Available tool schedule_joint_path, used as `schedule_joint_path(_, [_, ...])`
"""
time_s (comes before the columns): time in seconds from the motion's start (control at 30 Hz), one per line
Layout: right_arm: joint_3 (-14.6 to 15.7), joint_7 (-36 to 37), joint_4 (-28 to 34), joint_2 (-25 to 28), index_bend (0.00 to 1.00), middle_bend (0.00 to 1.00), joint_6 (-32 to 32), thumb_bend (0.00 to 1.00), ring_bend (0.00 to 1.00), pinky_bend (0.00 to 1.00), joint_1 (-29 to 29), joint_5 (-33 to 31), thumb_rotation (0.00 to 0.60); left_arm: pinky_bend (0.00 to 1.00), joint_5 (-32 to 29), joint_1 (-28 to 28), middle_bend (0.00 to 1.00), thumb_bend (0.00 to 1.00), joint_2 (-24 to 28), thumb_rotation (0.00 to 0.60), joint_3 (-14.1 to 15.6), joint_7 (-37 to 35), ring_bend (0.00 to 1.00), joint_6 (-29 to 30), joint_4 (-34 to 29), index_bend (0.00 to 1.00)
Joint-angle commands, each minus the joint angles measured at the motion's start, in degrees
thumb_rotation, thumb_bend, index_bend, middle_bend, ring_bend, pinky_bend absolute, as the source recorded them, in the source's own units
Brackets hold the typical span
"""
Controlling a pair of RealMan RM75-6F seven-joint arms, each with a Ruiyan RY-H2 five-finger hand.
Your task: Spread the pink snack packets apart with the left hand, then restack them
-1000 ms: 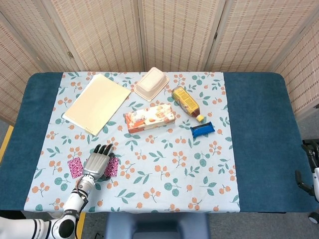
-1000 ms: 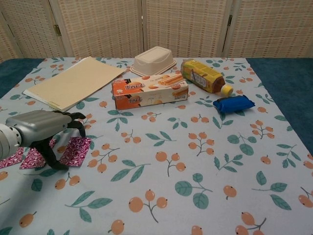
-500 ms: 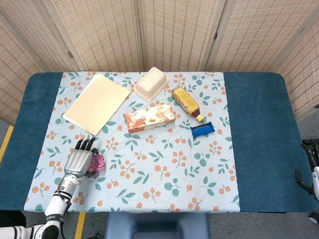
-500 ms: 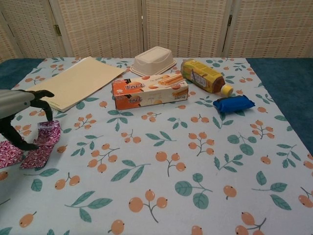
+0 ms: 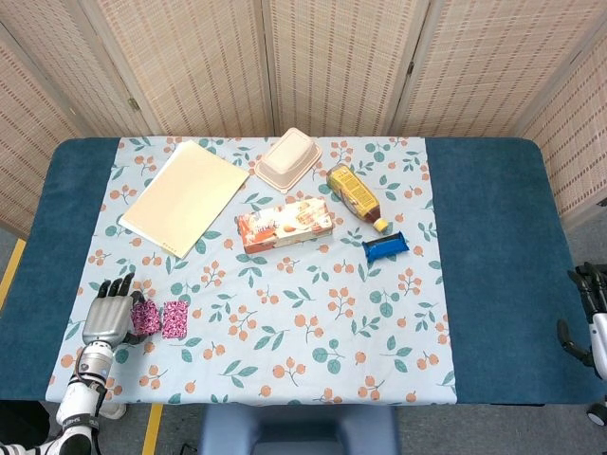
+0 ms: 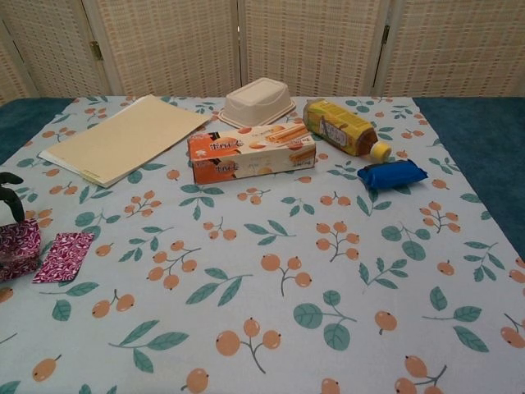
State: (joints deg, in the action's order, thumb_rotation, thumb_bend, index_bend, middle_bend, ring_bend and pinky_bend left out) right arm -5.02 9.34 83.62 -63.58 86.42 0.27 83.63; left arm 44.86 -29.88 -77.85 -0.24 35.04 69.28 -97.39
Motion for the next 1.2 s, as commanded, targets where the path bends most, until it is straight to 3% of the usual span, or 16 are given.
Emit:
schedule_joint_path(0.03, [0.03, 0.11, -0.05, 0.02, 0.09, 0.0, 0.07, 0.5, 0.0, 0.0, -0.07, -0.04, 0.6, 0.0, -0.89, 0.08, 0.0, 0.23, -0.85, 0.6, -0.51, 0.89, 0.0, 0.21, 0.36, 0.35])
schedule_joint_path(1.2, [0.19, -0.34, 0.46, 0.17, 0.09, 0.0, 0.02, 0.5, 0.0, 0.0, -0.14, -0.21, 0.6, 0.0, -3.86, 0.65, 0.0, 0.23, -2.93, 0.6, -1.83, 3.59, 0.0, -1.36, 3.68, 0.31])
